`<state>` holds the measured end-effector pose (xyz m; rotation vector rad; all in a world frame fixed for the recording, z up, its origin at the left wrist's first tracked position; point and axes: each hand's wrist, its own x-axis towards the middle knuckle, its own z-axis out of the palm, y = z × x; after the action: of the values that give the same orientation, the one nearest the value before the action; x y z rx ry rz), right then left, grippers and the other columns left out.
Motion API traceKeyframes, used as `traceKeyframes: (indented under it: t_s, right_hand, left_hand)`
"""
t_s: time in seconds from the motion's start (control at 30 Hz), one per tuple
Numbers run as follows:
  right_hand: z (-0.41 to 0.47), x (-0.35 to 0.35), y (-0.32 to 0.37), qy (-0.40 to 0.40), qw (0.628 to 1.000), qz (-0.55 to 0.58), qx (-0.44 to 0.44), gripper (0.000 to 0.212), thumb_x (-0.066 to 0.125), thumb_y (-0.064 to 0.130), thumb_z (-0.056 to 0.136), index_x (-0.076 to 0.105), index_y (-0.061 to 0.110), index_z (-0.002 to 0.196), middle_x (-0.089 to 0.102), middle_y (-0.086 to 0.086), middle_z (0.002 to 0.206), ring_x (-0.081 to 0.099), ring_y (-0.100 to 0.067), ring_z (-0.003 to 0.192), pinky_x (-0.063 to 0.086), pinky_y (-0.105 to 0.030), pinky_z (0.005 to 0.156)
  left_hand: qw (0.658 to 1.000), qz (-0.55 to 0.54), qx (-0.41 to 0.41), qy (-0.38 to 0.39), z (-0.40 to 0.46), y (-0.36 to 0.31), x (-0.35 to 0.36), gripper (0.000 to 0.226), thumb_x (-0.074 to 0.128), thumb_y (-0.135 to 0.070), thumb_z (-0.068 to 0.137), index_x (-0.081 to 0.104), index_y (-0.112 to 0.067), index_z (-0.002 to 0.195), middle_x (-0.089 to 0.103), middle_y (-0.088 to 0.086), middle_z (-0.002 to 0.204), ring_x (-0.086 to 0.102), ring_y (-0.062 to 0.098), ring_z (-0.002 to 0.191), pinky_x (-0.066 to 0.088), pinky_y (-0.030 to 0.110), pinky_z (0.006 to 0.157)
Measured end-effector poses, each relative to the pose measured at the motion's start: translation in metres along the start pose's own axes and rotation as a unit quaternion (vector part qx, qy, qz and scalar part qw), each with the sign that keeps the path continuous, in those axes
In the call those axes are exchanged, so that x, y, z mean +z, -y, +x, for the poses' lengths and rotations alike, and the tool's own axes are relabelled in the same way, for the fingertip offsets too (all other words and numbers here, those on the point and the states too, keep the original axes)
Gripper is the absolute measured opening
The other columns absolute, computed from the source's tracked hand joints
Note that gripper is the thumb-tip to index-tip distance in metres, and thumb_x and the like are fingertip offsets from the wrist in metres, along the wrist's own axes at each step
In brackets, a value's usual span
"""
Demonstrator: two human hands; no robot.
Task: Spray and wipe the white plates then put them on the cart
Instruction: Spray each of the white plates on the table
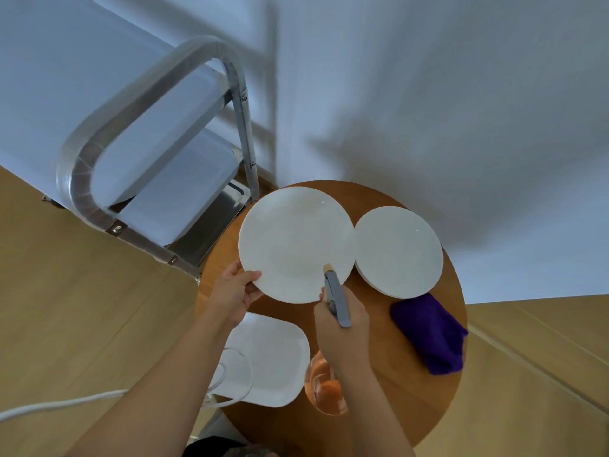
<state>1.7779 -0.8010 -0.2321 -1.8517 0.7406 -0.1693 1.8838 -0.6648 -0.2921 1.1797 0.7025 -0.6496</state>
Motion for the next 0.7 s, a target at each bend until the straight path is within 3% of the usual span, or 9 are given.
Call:
traceKeyframes:
  t_s: [0.2, 0.4, 0.6, 0.7]
  right_hand:
    - [-0.007, -0.007, -0.003, 0.020, 1.000, 0.001, 0.012, 0.036, 0.055, -0.002, 0.081, 0.042, 0.024, 0.058, 0.042, 0.014, 0.048, 0.039, -0.003, 0.045, 0.034, -0.011, 0.043]
    - [-0.016, -0.027, -0.014, 0.081, 0.995, -0.033, 0.038, 0.030, 0.055, 0.001, 0.082, 0.046, 0.024, 0.066, 0.041, 0.008, 0.056, 0.041, -0.001, 0.048, 0.035, -0.010, 0.044]
    - [-0.018, -0.058, -0.030, -0.048, 0.996, 0.003, 0.078, 0.033, 0.057, -0.003, 0.084, 0.045, 0.019, 0.062, 0.042, 0.003, 0.054, 0.037, -0.009, 0.046, 0.034, -0.012, 0.041]
    - [-0.015, -0.071, -0.035, -0.067, 0.993, 0.018, 0.096, 0.035, 0.057, -0.005, 0.085, 0.042, 0.020, 0.065, 0.041, 0.001, 0.057, 0.038, -0.010, 0.048, 0.035, -0.008, 0.040]
  left_hand:
    - [1.000, -0.020, 0.012, 0.017, -0.012, 0.003, 0.017, 0.031, 0.055, 0.000, 0.092, 0.056, -0.018, 0.117, 0.061, 0.006, 0.120, 0.064, 0.026, 0.101, 0.059, 0.031, 0.068]
    - [0.999, -0.041, 0.016, 0.022, -0.020, 0.005, 0.031, 0.043, 0.055, 0.002, 0.091, 0.052, -0.015, 0.131, 0.060, 0.008, 0.125, 0.060, 0.031, 0.110, 0.059, 0.033, 0.069]
    - [0.998, -0.046, 0.035, 0.039, -0.026, 0.013, 0.045, 0.042, 0.056, 0.002, 0.090, 0.056, -0.020, 0.126, 0.061, 0.006, 0.123, 0.061, 0.029, 0.107, 0.059, 0.034, 0.072]
    - [0.997, -0.045, 0.039, 0.050, -0.028, 0.019, 0.052, 0.038, 0.055, 0.003, 0.091, 0.058, -0.024, 0.117, 0.062, 0.005, 0.121, 0.061, 0.029, 0.108, 0.059, 0.035, 0.074]
